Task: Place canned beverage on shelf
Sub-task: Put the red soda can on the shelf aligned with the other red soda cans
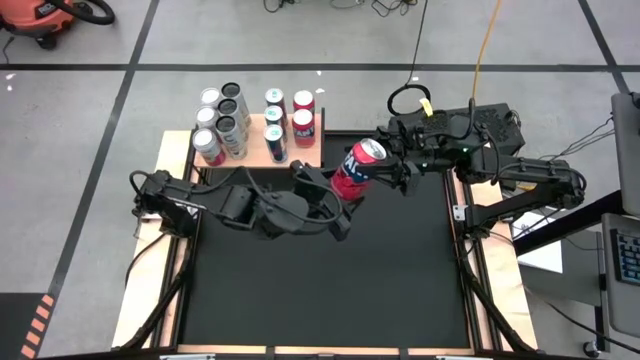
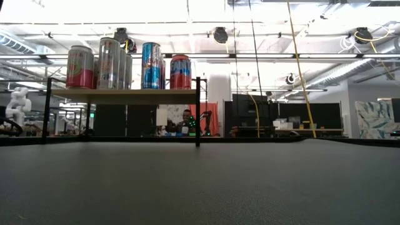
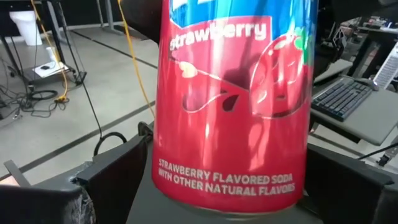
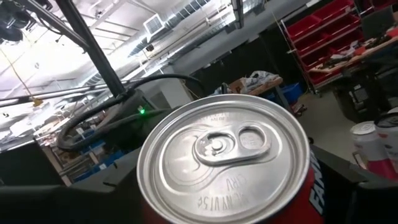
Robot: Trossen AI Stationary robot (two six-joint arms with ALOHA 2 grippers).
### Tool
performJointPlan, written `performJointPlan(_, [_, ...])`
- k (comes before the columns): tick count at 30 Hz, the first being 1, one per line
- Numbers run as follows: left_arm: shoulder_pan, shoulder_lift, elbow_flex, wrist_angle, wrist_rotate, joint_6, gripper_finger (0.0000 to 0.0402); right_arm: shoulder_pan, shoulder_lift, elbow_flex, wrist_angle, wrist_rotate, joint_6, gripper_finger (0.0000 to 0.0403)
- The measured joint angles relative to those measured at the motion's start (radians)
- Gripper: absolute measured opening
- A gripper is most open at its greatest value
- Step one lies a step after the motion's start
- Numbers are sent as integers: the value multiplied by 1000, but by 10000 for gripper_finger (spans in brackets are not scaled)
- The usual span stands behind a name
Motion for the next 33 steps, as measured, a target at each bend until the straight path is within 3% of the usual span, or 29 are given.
performJointPlan(6, [0, 0, 0, 4, -1, -1, 390, 0, 0, 0, -1, 4, -10, 290])
performJointPlan(15, [1, 0, -1, -2, -4, -25, 309, 0, 0, 0, -3, 5, -9, 290])
performJointPlan(19, [1, 2, -1, -4, -8, -42, 295, 0, 0, 0, -5, 5, -5, 294])
performJointPlan(28, [-1, 3, -2, 1, -86, -59, 291, -1, 0, 2, -17, 17, 45, 369])
performJointPlan(33, [-1, 3, -2, 2, -211, -51, 290, 0, -15, 2, -36, 120, 44, 396])
